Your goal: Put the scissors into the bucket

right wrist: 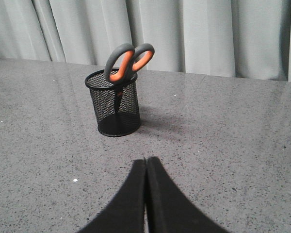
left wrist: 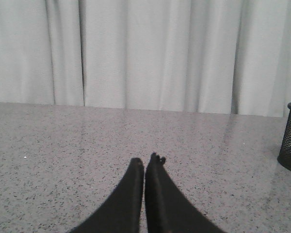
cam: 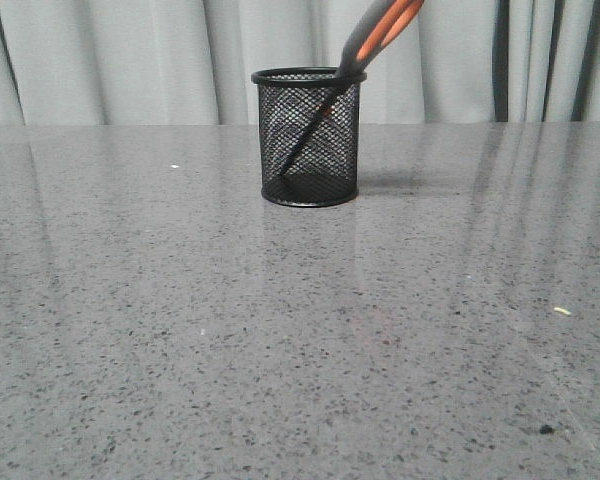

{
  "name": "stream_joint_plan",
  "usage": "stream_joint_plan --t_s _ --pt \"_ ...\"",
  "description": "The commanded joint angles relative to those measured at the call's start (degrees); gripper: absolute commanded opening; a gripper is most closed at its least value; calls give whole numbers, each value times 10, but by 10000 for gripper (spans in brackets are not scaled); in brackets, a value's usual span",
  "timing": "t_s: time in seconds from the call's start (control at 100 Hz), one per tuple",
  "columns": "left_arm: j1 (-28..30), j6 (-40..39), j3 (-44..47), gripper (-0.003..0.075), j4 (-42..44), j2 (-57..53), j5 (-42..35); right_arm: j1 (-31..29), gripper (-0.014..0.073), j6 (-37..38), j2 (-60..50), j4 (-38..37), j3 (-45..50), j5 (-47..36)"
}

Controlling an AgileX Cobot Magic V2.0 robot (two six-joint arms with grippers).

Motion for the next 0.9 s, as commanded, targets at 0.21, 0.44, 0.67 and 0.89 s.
stream_joint_plan --t_s 0.21,0.44,0.67,0.89 --pt "1 -5 23 -20 -4 -17 -43 -2 -74 -4 5 3 -16 -48" --pt "1 -5 23 -20 -4 -17 -43 -2 -74 -4 5 3 -16 -48" --pt "1 -5 23 -20 -4 -17 -43 -2 -74 -4 5 -6 -15 -48" --pt "1 -5 23 -20 -4 -17 -43 -11 -74 42 5 -137 21 -147"
